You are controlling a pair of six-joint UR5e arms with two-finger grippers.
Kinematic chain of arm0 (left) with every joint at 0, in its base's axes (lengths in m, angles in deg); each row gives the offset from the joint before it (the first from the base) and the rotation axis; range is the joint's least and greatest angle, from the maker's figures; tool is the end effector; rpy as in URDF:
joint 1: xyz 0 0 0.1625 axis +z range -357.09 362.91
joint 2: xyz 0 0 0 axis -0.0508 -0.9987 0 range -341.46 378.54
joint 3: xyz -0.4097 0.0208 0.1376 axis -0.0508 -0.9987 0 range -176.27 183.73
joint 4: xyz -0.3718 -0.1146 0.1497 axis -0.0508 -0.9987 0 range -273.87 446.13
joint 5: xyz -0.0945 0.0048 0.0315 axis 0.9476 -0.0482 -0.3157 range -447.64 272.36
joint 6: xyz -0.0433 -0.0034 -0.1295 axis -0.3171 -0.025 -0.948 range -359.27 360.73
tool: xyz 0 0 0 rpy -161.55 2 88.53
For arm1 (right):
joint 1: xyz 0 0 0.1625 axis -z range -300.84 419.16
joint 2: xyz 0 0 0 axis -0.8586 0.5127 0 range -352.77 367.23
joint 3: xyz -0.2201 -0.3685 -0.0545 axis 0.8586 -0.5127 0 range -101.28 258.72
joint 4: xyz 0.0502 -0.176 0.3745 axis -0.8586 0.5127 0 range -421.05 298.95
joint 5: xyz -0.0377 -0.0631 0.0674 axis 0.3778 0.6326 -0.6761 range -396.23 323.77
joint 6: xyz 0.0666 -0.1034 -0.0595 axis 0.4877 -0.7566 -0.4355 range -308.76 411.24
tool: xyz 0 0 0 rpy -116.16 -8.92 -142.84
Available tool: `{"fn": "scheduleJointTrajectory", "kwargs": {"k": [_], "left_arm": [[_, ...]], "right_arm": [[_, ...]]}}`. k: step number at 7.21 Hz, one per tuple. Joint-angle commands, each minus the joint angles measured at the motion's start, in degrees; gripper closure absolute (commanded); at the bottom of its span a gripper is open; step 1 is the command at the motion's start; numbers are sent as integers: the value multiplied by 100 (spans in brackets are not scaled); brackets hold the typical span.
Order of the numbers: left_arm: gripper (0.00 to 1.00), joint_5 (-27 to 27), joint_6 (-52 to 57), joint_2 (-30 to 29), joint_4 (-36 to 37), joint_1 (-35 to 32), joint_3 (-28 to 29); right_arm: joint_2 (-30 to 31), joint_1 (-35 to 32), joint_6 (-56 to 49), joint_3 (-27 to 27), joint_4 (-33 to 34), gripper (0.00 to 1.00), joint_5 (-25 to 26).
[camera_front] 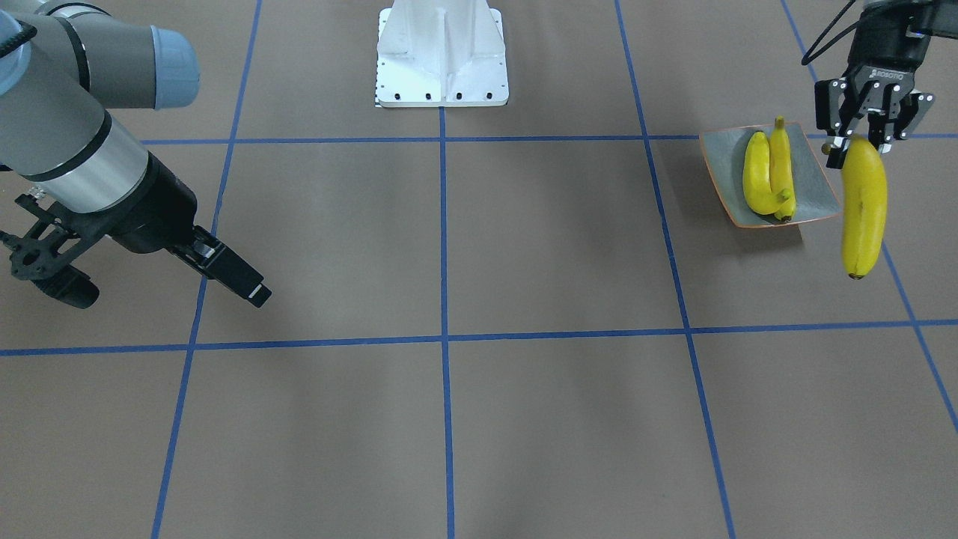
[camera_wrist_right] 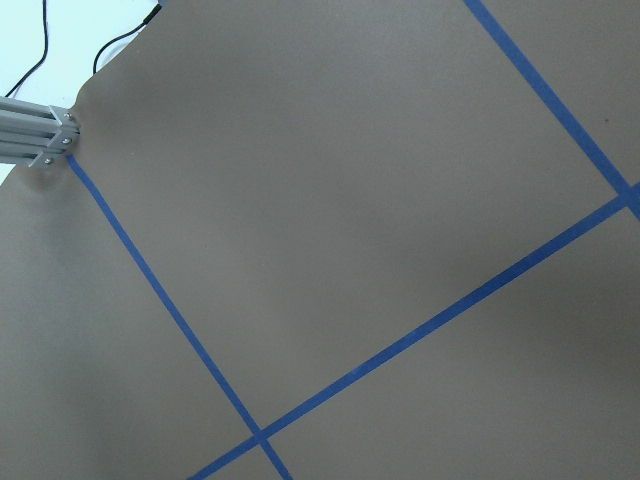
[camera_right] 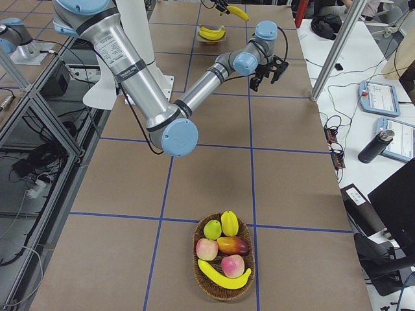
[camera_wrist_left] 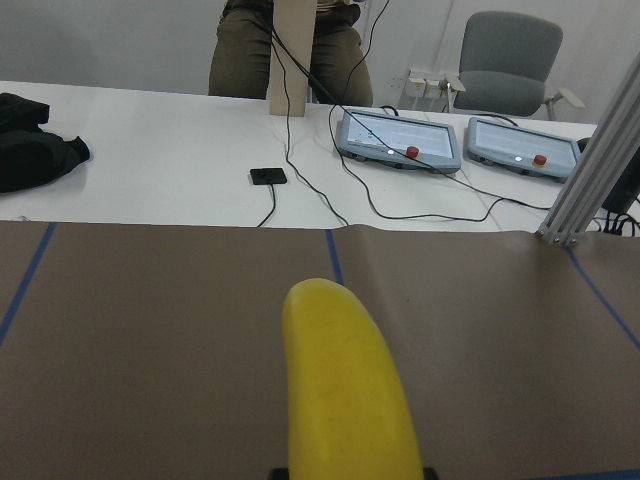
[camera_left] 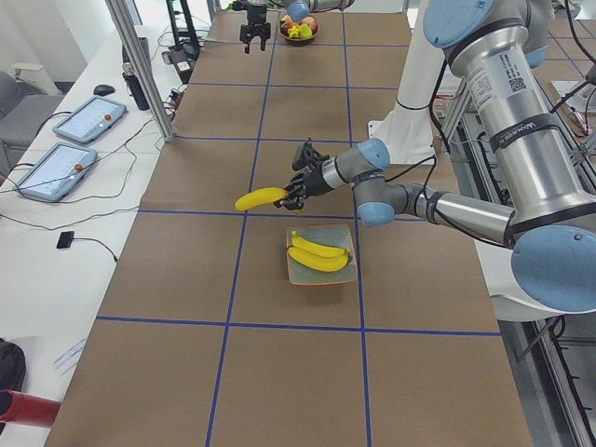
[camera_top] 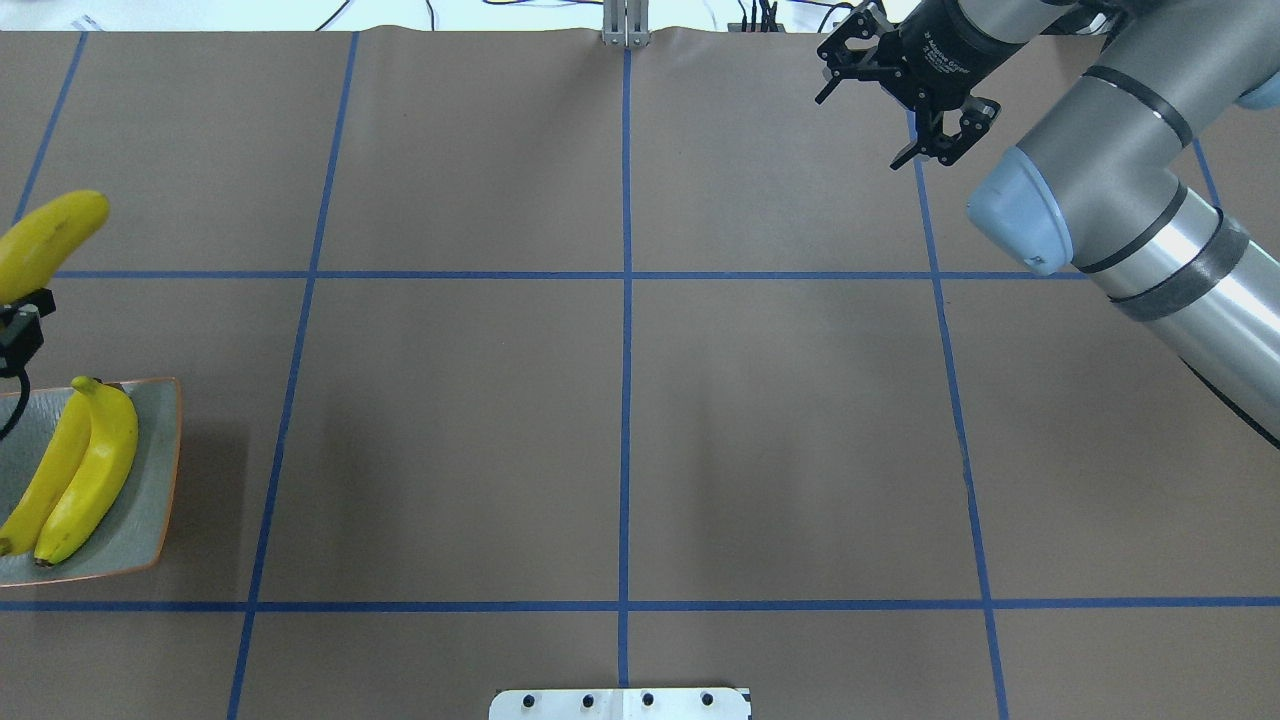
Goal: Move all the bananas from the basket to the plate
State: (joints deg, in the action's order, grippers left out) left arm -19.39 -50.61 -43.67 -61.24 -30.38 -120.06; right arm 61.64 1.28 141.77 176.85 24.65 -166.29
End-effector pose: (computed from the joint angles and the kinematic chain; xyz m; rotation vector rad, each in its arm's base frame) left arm 0.1909 -0.3454 0.4717 0.9155 0.6834 -0.1266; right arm -0.3241 -0.6015 0.2372 -0.1942 -1.0349 0.6332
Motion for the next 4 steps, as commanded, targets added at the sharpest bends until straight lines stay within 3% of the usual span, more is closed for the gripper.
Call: {"fn": "scheduleJointTrajectory", "kwargs": {"k": [1,2,4], "left_arm": [[100,-836,115,427,15,926,-4],[100,-1301,376,472,16,1234,-4],[100,-1550,945,473,59,1369,-4]], "right_arm": [[148,83,0,170,0,0,86],[149,101,9,206,0,0,86],[218,92,9,241,0,0,104]]}}
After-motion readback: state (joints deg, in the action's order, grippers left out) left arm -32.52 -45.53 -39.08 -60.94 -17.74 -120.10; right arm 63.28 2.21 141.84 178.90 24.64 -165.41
